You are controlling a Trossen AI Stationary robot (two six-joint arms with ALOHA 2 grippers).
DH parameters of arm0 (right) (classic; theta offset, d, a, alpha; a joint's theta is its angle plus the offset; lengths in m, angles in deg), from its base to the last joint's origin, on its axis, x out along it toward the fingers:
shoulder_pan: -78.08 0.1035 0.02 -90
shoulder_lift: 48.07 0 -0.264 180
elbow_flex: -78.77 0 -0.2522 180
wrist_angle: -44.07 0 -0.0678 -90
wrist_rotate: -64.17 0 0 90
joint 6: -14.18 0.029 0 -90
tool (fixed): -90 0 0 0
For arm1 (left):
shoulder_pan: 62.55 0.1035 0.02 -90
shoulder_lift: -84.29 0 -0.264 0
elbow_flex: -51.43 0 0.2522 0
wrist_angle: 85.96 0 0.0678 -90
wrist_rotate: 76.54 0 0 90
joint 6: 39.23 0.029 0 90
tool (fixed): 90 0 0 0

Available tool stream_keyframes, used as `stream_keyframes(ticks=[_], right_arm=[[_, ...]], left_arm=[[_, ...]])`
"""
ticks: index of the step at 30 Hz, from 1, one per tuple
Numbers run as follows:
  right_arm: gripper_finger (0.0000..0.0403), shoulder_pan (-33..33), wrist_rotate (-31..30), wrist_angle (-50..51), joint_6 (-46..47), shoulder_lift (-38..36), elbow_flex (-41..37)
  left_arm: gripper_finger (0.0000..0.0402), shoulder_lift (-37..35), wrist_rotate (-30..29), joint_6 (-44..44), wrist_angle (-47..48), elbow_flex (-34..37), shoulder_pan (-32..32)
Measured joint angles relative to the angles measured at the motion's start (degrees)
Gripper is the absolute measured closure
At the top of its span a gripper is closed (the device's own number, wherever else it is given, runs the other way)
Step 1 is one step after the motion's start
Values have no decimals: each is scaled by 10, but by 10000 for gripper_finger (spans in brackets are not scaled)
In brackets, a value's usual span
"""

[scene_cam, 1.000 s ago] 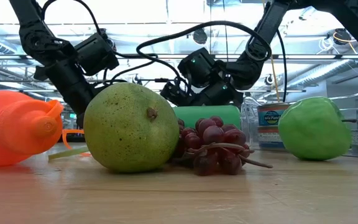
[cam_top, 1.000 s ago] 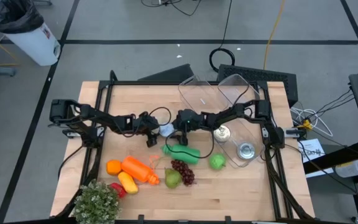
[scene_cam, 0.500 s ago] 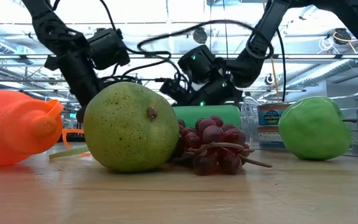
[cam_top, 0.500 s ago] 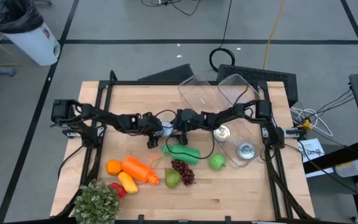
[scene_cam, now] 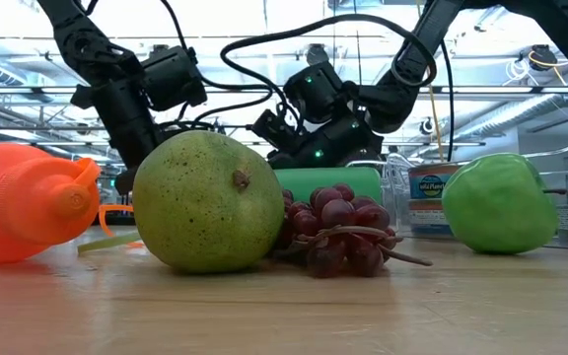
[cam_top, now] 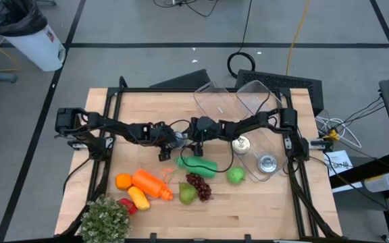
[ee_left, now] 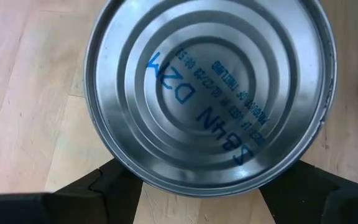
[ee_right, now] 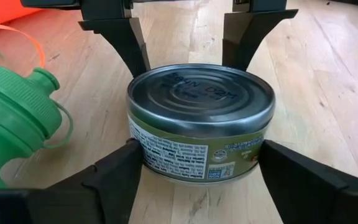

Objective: Pick & Place Food Item
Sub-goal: Put the green tuna can into the bottom transparent bin

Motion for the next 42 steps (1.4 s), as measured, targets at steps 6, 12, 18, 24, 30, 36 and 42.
stream_keyframes(ticks=[6,12,18,24,30,36,42], right_arm=[[112,1,5,-1,2,0,0],[100,5,13,2,-46,0,0],[91,8,-22,27,-162,-1,2],[90,14,-64,52,-258,0,1],[97,20,-100,53,-293,0,1],[100,21,-105,56,-299,0,1],[102,31,-111,78,-343,-2,2]], left_arm=[[119,0,10,-3,2,0,0],[119,-1,35,-14,10,0,0],[119,-1,37,-17,6,0,0],[119,-2,41,-22,-2,-1,0],[119,-2,42,-22,-2,-1,0],[119,-2,47,-23,-2,-1,1],[119,-2,104,-54,-7,-1,10]])
